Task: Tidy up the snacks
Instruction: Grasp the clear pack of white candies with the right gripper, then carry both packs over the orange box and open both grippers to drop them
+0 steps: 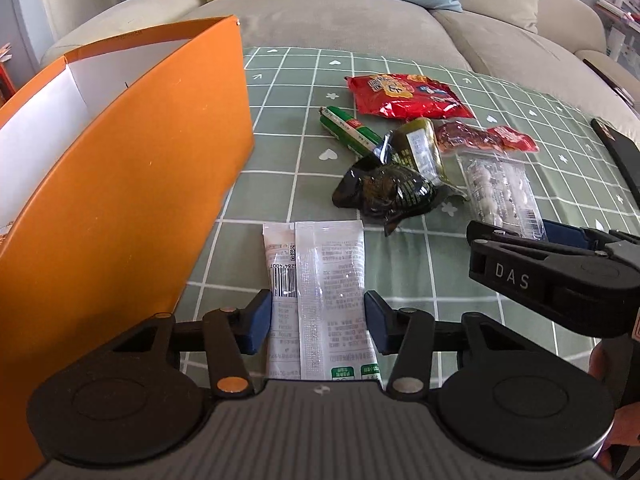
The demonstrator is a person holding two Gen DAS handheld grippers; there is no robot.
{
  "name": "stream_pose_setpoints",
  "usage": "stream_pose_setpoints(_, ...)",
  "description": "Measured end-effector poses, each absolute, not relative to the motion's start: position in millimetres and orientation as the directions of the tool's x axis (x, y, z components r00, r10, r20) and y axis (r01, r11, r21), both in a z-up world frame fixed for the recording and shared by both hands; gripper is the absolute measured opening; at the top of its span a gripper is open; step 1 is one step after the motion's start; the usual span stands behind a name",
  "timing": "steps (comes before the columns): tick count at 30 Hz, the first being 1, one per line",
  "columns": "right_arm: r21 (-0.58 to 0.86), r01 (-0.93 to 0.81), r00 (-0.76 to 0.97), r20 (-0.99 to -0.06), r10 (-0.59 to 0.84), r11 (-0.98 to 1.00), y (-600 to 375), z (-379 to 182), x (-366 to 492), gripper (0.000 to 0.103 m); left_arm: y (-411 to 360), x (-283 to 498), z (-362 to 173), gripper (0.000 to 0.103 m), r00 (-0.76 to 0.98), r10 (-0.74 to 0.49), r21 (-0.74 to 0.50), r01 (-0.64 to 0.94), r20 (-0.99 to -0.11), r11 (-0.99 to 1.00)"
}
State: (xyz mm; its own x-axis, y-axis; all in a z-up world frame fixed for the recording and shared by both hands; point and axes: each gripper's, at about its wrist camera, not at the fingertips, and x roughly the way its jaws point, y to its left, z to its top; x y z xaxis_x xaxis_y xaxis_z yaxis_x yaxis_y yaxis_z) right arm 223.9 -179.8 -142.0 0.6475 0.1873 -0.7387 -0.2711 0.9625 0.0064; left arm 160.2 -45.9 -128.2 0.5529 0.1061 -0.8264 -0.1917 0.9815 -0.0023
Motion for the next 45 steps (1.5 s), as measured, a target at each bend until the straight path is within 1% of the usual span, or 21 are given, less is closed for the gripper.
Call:
stream_pose_setpoints(6, 0.001, -0.265, 0.630, -0.757, 0.174, 0.964, -184, -138, 206, 0.056, -46, 149, -126, 0.055, 0.550, 0.085, -0.009, -0.167, -0.831, 0.986)
stream_pose_setpoints(13, 0.006, -0.263, 0.596, -0.785, 0.167, 0.965, -191, -132, 179, 0.055, -43, 134, -124, 0.055, 0.544, 0.050, -0.045, -0.160, -0.837, 0.986)
stream_pose_setpoints(21, 0.075, -0.217, 0.553, -0.812, 0.186, 0.973, -205, -119, 157, 0.054, -40, 121, -112, 0.055, 0.564, 0.008, -0.091, -0.148, -0.826, 0.985)
stream_pose_setpoints(29, 0.091, -0.187, 0.513, -0.840, 0.176, 0.978, -221, -113, 124, 0.053, -40, 110, -99, 0.055, 0.589, -0.034, -0.124, -0.112, -0.807, 0.986)
stream_pose_setpoints(33, 0.095, -0.170, 0.510, -0.843, 0.170, 0.981, -225, -105, 107, 0.052, -40, 102, -89, 0.054, 0.604, -0.057, -0.136, -0.086, -0.795, 0.987)
stream_pose_setpoints(37, 0.162, -0.122, 0.502, -0.841, 0.202, 0.979, -229, -95, 98, 0.051, -38, 96, -77, 0.054, 0.623, -0.075, -0.153, -0.072, -0.779, 0.986)
stream_pose_setpoints(45, 0.182, -0.148, 0.587, -0.775, 0.235, 0.972, -215, -52, 83, 0.051, -18, 81, -40, 0.054, 0.683, -0.084, -0.184, -0.076, -0.725, 0.980)
